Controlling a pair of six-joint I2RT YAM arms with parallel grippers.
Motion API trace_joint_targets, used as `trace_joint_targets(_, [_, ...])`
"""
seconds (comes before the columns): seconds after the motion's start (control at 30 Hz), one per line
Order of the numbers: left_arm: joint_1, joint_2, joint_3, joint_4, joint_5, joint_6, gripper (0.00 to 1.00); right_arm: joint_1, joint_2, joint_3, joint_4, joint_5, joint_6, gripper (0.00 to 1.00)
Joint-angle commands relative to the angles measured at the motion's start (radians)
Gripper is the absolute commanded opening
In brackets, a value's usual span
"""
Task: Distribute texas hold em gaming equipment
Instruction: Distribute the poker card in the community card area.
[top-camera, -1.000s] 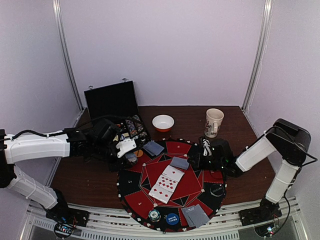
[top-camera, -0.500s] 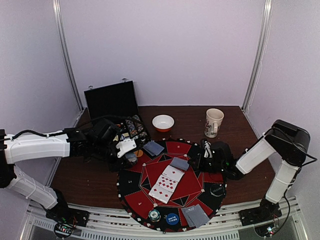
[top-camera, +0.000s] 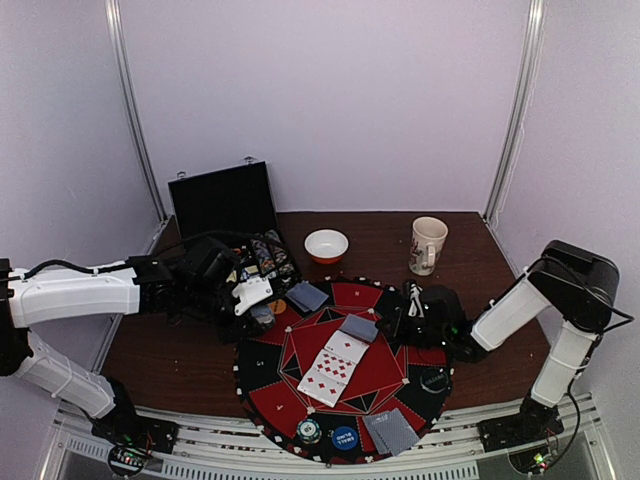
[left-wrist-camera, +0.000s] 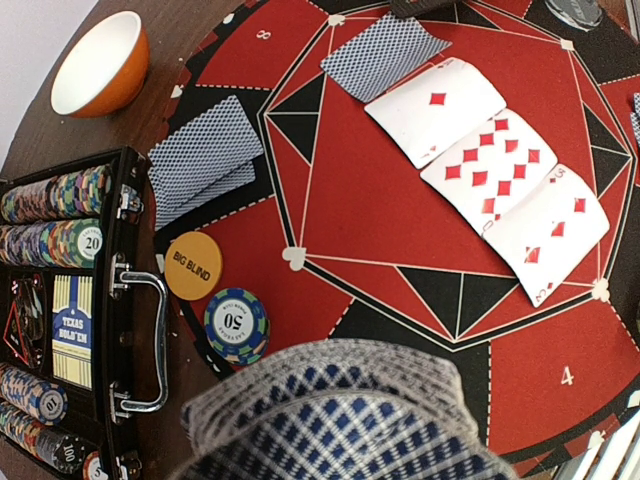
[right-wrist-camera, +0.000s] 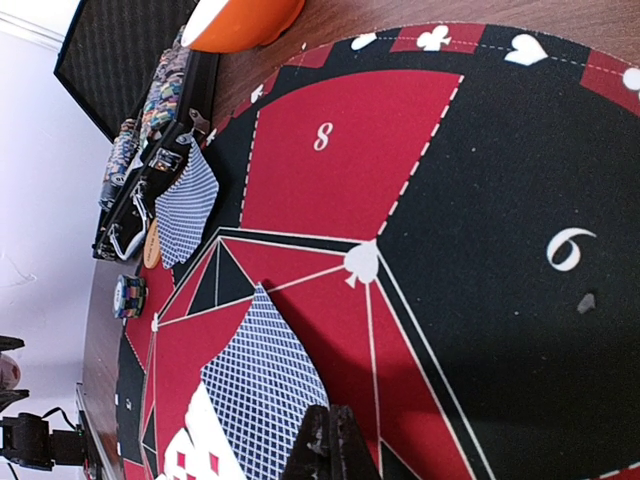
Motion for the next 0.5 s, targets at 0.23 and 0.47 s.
trace_joint_targets(0.23, [0.004,-0.009,0.011,0.030,0.003,-0.003,0.40,0.022,0.036,-0.006,0.065,0.059,0.053,0.00])
trace_joint_targets(0.47, [0.004,-0.014,0.011,0.030,0.004,-0.003,0.41,0.025,0.042,-0.007,0.066,0.045,0.059,0.03])
